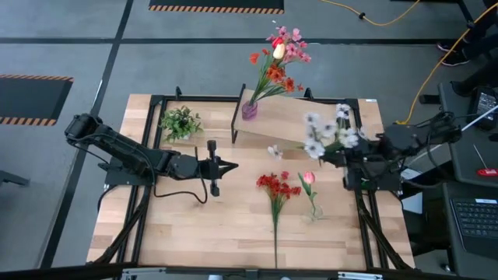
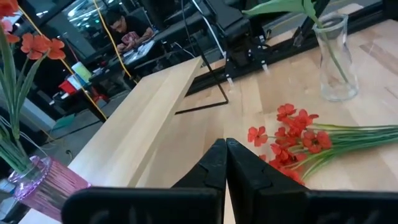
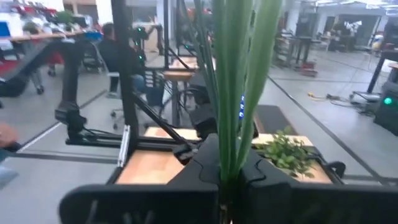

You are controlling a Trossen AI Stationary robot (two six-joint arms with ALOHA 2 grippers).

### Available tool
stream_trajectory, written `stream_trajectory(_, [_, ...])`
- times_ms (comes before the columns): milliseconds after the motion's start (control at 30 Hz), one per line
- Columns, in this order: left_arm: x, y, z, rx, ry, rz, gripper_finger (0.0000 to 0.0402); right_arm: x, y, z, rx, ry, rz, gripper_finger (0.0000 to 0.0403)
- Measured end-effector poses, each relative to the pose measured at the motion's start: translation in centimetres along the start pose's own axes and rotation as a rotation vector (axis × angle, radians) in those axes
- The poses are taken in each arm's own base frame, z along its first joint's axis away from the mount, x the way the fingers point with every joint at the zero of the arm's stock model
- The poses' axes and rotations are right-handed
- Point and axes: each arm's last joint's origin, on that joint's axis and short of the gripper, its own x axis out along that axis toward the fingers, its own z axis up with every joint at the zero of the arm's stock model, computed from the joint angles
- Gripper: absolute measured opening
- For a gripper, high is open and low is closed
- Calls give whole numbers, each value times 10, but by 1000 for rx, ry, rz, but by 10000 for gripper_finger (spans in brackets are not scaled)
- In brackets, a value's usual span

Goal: Pick and place flowers into a vace then onto a shelf
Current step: Put the white flowers into the transparent vase

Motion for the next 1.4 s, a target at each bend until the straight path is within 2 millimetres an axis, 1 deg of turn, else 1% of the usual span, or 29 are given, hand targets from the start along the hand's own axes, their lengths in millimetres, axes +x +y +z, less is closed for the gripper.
stream_trajectory(100, [0, 0, 1, -5, -9, 3, 5, -5, 8, 1, 28, -6, 27, 2])
stream_trajectory(200, [0, 1, 1, -8, -12, 8, 3, -4, 19, -2, 24, 13, 35, 2])
stream_trajectory(400, [0, 1, 2, -50, -17, 10, 3, -3, 42, -8, 41, 41, -58, 1])
stream_trajectory(500, [0, 1, 2, -54, -17, 10, 5, -6, 57, -12, 49, 54, -51, 1])
stream_trajectory(733, [0, 1, 2, -56, -17, 9, 2, -13, 92, -22, 51, 62, -155, 1])
stream_trajectory(933, [0, 1, 2, -80, -17, 10, 5, -10, 121, -40, 61, 73, -250, 1])
stream_trajectory(1100, [0, 0, 2, -87, -19, 1, 2, -3, 142, -58, 69, 75, -311, 1])
stream_trajectory(1233, [0, 0, 2, -117, -27, -26, 5, 4, 153, -72, 74, 65, -373, 1])
stream_trajectory(1400, [0, -1, 2, -129, -34, -53, 2, 10, 162, -83, 100, 61, -394, 1])
